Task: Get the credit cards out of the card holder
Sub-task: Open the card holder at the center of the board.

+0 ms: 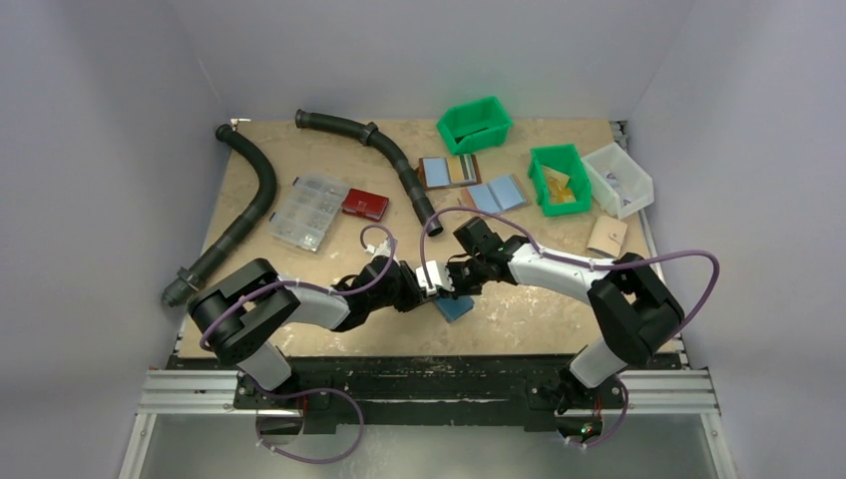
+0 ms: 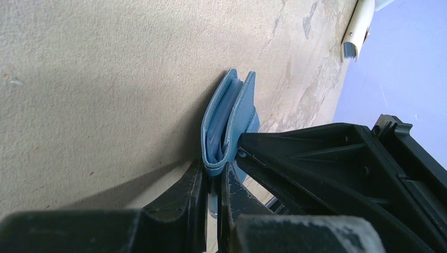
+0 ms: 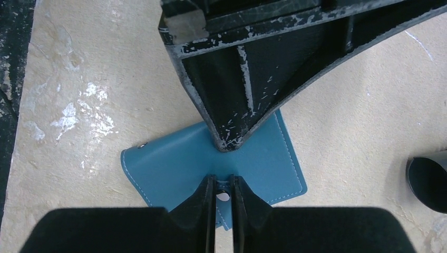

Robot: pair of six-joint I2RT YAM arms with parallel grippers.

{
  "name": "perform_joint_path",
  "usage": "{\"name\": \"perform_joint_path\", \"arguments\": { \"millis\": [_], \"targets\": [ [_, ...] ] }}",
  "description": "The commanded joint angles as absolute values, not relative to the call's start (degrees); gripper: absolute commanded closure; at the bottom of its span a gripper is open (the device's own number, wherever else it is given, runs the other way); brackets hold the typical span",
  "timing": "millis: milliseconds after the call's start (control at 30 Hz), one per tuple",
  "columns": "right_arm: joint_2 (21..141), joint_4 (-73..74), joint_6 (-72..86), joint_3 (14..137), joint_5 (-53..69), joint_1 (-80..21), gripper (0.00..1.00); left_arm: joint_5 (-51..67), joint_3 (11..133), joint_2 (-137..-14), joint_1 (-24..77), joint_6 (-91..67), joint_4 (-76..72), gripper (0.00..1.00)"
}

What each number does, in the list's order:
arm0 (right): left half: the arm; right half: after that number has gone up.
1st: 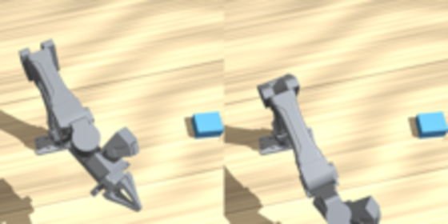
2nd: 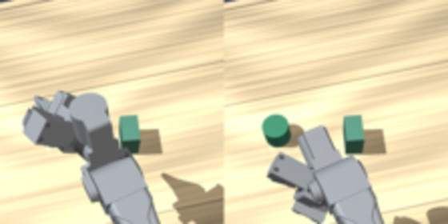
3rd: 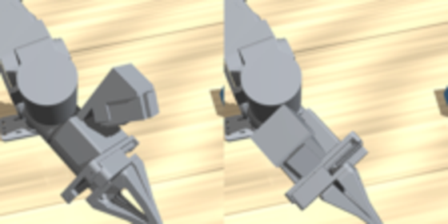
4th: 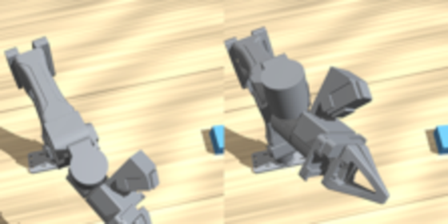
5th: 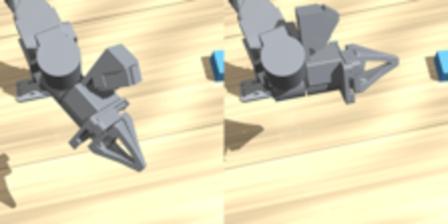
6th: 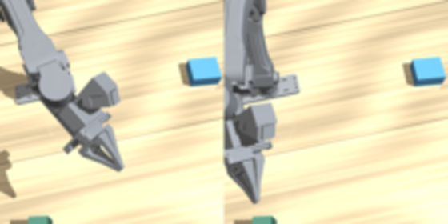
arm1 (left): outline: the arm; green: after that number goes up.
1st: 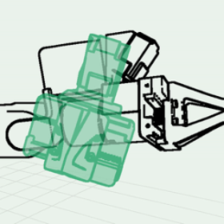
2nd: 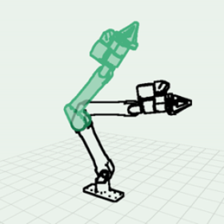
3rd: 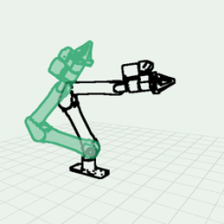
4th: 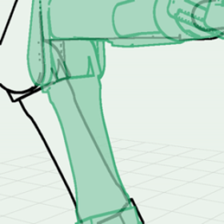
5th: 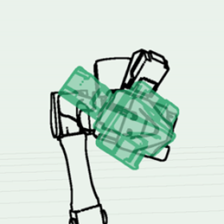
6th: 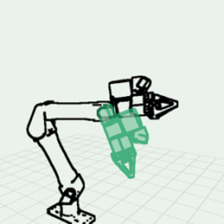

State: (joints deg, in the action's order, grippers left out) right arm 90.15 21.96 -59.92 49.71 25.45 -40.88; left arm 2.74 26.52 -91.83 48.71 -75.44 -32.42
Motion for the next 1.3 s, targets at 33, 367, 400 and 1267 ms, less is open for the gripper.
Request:
{"name": "perform_joint_path", "arguments": {
  "millis": [33, 367, 400, 1267],
  "targets": [
    [92.37, 23.01, -59.94, 49.45, 21.78, -40.59, 0.86, 6.32, 26.33, -90.77, 49.35, -74.54, -36.86, 1.00],
    [88.81, 24.71, -60.19, 49.92, 23.85, -36.14, 0.90, 2.55, 25.94, -90.48, 49.13, -74.11, -31.81, 1.00],
    [88.59, 24.90, -60.21, 49.92, 23.90, -35.84, 0.91, 2.29, 25.98, -90.46, 49.13, -74.09, -31.41, 1.00],
    [85.65, 28.02, -61.06, 51.13, 25.23, -27.71, 0.95, 1.24, 25.89, -87.52, 46.71, -67.95, -25.84, 1.00]
  ]
}}
